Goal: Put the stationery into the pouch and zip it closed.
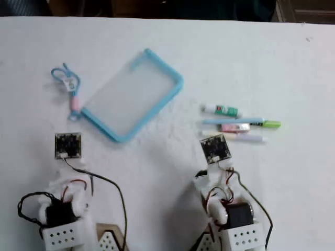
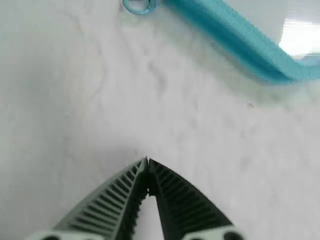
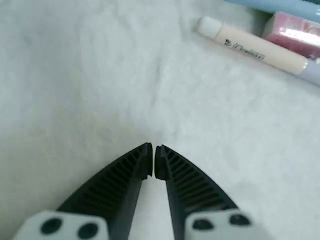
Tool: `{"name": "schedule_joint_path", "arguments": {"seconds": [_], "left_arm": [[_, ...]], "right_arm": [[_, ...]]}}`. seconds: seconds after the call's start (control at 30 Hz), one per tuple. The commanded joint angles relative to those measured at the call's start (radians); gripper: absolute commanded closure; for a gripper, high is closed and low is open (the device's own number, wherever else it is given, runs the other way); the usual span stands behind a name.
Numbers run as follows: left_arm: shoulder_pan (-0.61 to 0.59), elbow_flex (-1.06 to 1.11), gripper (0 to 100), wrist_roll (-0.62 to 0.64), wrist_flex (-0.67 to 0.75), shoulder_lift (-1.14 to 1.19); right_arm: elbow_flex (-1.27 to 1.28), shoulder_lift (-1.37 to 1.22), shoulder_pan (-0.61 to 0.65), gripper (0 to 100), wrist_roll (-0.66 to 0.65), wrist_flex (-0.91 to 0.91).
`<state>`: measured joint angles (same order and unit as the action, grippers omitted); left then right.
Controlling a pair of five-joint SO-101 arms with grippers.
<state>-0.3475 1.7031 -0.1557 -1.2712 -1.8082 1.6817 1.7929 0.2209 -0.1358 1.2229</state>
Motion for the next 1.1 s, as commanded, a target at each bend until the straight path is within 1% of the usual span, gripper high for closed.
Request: {"name": "schedule_joint_path", "arguments": {"seconds": [0.0,0.43,0.57,0.73,0.87,1.07], "left_arm": [[-0.010,-0.009,97,0.003,-0.011,-0.007],[-0.010,-0.009,97,0.003,-0.011,-0.007],[-0.010,-0.009,97,0.003,-0.011,-0.007],[-0.010,-0.009,97,0.003,-0.011,-0.007],[-0.010,-0.009,97,0.003,-0.011,-0.007],[-0.010,-0.009,97,0.003,-0.011,-0.007]], "right_arm": [[0.009,0.005,0.004,98.1,0.009,-0.012],[0.009,0.005,0.004,98.1,0.009,-0.019],[0.009,0.005,0.010,98.1,0.009,-0.093],[0.009,0.005,0.013,97.8,0.011,-0.283],[0.008,0.005,0.104,97.8,0.003,-0.397],[0.008,0.005,0.343,97.8,0.002,-0.535]]}}
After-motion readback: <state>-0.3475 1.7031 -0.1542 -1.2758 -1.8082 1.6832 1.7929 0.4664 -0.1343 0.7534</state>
